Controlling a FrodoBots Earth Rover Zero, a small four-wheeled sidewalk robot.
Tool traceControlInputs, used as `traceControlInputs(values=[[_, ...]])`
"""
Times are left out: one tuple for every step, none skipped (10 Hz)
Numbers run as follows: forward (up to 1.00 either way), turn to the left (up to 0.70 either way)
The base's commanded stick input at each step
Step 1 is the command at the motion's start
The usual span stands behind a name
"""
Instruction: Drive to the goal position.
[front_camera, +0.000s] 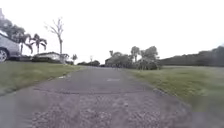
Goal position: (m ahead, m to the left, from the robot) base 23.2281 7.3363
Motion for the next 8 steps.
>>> traceControlInputs(values=[[1.00,0.00],[1.00,0.08],[1.00,0.07],[1.00,0.00],[1.00,0.00],[1.00,0.02],[1.00,0.00],[1.00,0.04]])
